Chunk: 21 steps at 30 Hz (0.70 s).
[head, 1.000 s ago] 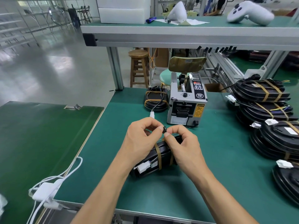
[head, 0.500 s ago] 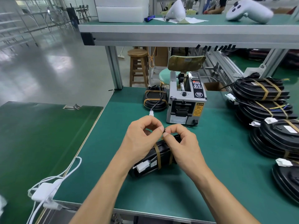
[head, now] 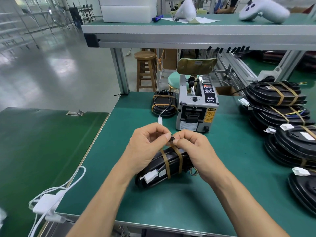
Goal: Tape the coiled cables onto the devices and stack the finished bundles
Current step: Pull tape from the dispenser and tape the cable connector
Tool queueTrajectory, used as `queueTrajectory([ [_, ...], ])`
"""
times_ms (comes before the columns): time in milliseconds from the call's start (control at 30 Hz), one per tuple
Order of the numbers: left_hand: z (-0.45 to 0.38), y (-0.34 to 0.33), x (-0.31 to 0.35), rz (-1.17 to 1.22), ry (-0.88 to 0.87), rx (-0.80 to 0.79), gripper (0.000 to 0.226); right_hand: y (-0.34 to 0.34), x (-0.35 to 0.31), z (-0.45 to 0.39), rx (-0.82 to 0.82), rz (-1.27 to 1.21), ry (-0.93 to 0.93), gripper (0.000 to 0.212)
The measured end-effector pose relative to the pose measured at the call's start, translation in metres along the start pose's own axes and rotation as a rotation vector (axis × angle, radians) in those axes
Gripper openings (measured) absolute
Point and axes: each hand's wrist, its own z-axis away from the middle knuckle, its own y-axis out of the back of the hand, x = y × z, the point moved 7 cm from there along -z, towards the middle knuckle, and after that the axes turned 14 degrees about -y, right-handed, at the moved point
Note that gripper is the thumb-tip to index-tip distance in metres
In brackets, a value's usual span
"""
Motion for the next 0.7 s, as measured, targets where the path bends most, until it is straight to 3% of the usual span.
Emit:
queueTrajectory([
  [133, -0.002, 0.005, -0.004, -0.032, 0.021, 0.062, 0.018, 0.001, 0.000, 0.000, -0.007, -0.045, 0.000, 0.014],
  [233, -0.001, 0.000, -0.002, -0.031, 0.016, 0.005, 0.022, 0.001, 0.000, 0.000, 0.011, -0.002, 0.012, 0.023],
  [367, -0.001, -0.006, 0.002, -0.019, -0.015, -0.037, 0.003, 0.001, -0.001, -0.001, 0.033, 0.073, 0.035, 0.026],
  [467, -0.002, -0.005, 0.002, -0.027, -0.025, -0.040, 0.011, 0.001, -0.002, -0.001, 0.045, 0.104, 0.037, 0.026],
  [700, 0.001, -0.004, -0.002, -0.060, 0.012, -0.065, 0.005, 0.000, -0.004, -0.002, 0.049, 0.119, 0.052, 0.024],
])
